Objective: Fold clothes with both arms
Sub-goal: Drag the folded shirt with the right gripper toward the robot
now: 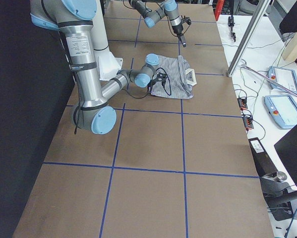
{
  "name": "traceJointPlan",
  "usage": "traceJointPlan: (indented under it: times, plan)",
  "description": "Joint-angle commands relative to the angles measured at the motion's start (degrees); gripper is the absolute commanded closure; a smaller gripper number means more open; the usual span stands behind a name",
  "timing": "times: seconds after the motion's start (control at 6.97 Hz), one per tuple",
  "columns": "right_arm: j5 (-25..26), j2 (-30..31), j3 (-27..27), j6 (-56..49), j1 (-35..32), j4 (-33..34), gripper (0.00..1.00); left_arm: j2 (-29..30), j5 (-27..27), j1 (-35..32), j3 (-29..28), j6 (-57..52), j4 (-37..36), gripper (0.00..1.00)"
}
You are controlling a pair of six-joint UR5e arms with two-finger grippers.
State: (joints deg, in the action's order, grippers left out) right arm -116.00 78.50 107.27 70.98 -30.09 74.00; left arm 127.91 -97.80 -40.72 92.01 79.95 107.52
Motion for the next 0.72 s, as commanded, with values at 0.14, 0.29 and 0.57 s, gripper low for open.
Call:
traceJointPlan:
  times: [0.14,0.29,0.57]
  plan:
    - [-0.2,13.0,12.2,6.8,13.2,-0.4,1.00,-1.1,0.2,1.8,2.8,1.8,0.0,0.00]
    - [-0.3,15.0,13.7,9.7,17.4,-0.6,1.00,-1.9,0.3,2.3,3.7,2.2,0.0,0.00]
    - [-1.6,15.2,16.0,13.9,18.9,-0.8,0.00,-2.0,0.2,2.9,4.2,2.5,-0.2,0.00]
